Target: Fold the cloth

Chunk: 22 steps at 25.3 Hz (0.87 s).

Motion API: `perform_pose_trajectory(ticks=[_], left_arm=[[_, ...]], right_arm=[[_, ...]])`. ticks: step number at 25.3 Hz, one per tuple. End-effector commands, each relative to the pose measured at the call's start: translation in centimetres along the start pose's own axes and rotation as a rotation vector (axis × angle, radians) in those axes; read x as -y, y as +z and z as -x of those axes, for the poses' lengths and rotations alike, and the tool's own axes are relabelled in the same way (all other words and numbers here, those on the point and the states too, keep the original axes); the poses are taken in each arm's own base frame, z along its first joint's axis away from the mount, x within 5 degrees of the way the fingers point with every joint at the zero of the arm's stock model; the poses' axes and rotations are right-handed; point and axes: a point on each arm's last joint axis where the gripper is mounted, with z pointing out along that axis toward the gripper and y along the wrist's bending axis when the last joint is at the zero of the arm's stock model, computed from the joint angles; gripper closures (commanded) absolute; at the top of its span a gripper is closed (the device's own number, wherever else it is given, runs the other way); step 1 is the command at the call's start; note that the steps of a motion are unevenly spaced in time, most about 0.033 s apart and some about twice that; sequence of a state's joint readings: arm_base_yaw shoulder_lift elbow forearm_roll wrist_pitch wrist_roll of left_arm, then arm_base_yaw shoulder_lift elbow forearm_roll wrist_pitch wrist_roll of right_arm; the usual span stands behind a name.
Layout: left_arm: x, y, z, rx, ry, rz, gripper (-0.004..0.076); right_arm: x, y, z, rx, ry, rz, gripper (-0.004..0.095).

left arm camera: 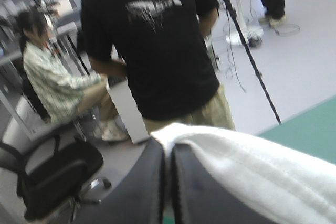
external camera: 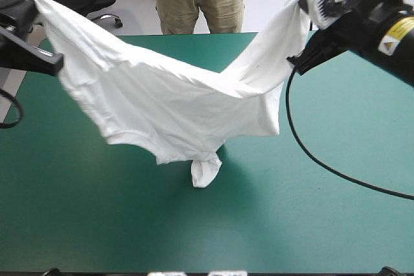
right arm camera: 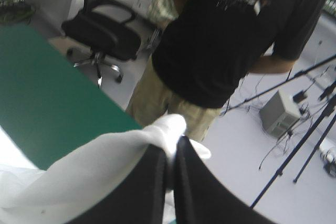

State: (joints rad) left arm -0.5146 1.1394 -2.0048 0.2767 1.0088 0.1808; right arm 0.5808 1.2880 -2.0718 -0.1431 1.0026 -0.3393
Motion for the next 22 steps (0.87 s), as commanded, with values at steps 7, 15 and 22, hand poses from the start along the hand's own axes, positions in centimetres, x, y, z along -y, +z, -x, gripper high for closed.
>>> perform_pose_trajectory(ticks=[7, 15, 22], left_arm=[[-3.7, -6.8, 5.8, 0.376, 0.057, 0.160, 0.0741], [-3.9, -3.4, 5.0, 0.218, 0.082, 0.258, 0.0741], [3.4, 13.9, -4.4, -0.382, 0.167, 0.049, 0.0741]], right_arm=[[3.5, -10.8, 4.7, 0.318, 0.012, -0.141, 0.0920], [4.3, -10.3, 2.8, 0.089, 0.081, -0.230, 0.0907], [0.4, 2.8, -4.8, -0.398, 0.104, -0.128, 0.0926]])
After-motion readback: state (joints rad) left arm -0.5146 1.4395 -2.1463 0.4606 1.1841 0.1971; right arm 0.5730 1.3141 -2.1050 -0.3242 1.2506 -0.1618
